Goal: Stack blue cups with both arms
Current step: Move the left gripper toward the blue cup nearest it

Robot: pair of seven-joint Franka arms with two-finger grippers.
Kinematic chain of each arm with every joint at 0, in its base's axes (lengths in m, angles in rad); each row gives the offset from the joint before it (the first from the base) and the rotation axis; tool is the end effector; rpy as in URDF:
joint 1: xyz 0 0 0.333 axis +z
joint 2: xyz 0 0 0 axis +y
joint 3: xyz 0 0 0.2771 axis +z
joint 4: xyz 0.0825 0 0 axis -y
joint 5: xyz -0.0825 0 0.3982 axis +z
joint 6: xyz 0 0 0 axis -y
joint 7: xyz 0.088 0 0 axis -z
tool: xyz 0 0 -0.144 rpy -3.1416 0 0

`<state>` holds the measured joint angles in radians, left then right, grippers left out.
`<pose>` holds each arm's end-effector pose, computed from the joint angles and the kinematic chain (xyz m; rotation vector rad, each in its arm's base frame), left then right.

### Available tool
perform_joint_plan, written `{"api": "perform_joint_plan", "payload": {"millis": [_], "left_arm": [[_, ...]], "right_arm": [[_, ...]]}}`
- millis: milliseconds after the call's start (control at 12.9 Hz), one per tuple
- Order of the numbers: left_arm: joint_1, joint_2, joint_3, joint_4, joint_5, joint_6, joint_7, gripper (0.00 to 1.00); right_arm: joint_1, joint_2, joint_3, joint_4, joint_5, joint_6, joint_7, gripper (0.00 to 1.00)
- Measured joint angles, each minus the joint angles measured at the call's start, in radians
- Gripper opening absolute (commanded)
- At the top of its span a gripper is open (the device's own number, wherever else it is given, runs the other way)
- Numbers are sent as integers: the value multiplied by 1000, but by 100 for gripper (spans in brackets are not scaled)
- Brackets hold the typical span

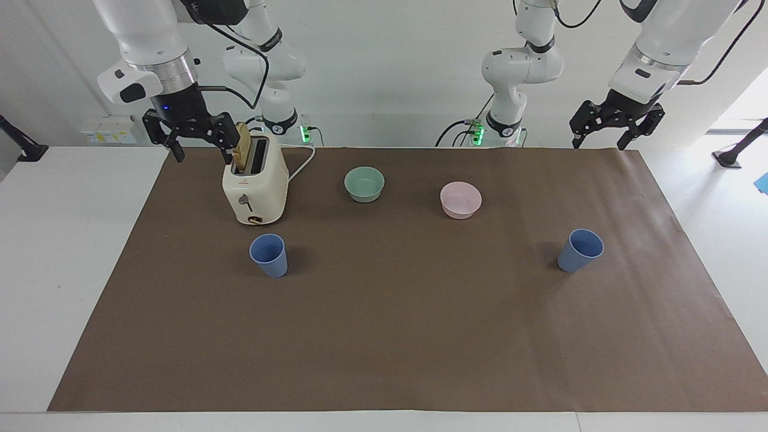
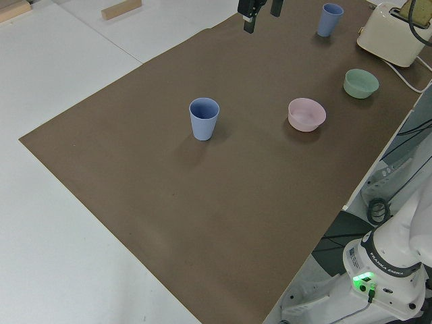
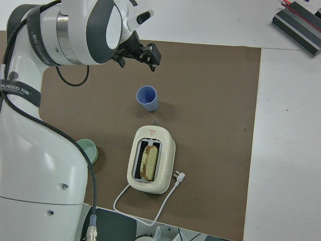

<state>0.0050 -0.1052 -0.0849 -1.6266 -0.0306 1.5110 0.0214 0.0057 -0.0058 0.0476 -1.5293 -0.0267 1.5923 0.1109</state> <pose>0.5310 -0.0490 0.5742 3.1161 -0.1598 -0.0178 0.5718 0.0268 0.5742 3.1171 -0.0903 0.1104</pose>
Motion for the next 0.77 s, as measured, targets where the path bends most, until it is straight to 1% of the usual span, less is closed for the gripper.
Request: {"api": "perform_joint_plan", "payload": {"millis": [773], "left_arm": [[0,0,0,-1,-1,14,1,100]], "right_arm": [[0,0,0,0,0,0,0,100]]}}
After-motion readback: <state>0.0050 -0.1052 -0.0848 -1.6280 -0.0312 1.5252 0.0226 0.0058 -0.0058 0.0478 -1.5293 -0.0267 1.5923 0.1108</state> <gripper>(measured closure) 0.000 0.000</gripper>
